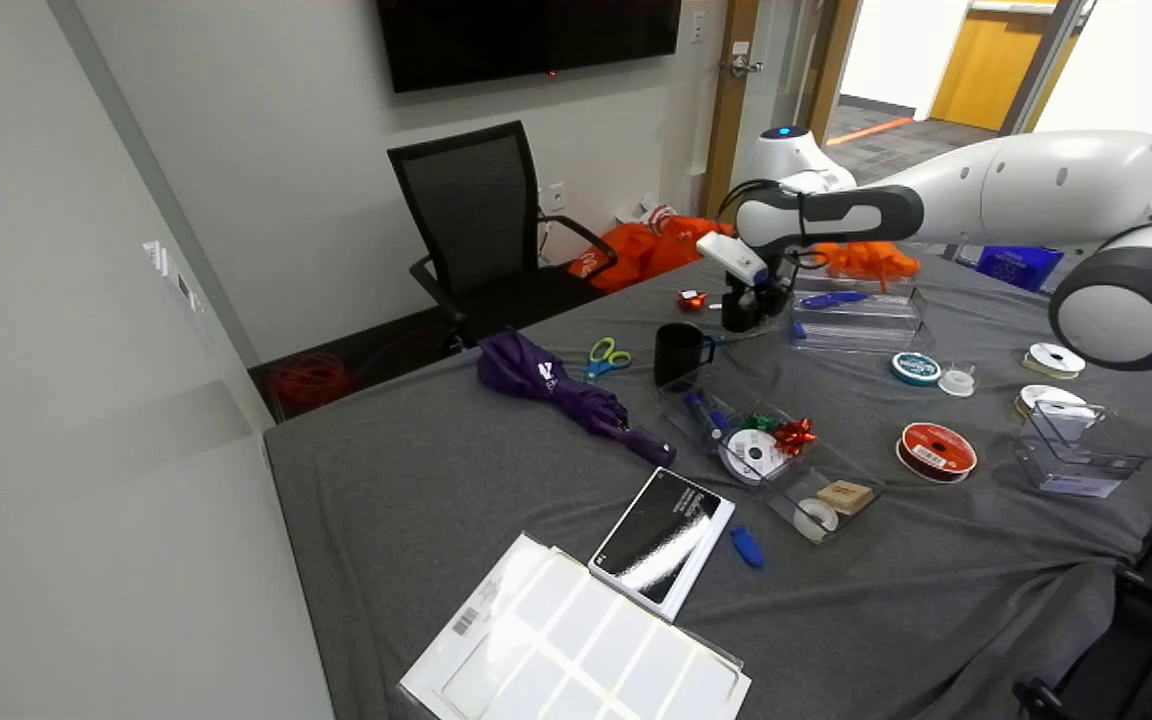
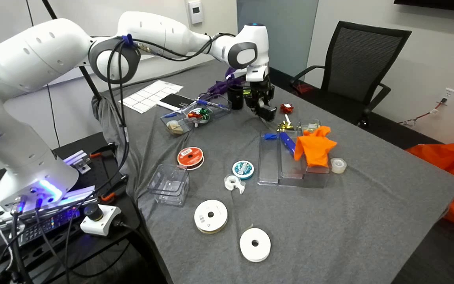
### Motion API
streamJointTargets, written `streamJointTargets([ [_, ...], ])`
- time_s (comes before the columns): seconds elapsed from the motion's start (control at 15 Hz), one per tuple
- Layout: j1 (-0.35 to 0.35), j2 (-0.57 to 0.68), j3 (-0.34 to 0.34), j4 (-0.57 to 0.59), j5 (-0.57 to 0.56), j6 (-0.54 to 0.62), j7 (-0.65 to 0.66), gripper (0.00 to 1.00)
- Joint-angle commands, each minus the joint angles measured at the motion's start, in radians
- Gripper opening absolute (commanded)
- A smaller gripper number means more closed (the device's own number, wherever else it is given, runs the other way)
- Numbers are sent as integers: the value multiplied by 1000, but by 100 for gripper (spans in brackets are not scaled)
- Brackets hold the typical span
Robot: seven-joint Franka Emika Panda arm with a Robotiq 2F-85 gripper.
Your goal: Move the black bowl forward
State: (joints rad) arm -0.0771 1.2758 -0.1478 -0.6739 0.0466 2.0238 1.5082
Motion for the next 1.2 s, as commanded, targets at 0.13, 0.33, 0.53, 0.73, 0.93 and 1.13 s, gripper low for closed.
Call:
streamJointTargets([
  [0.13,3,-139,-4,-202,-31,72,-149,38],
  [0.33,-1,-194,-6,-332,-53,160,-251,38],
  [0.53,-10,-240,-7,-456,-73,265,-344,38],
  [0.73,-29,-288,9,-582,-84,399,-476,38],
  [0.93,-42,-346,8,-702,-50,494,-662,38],
  [1.13,-73,-431,29,-824,-7,529,-836,38],
])
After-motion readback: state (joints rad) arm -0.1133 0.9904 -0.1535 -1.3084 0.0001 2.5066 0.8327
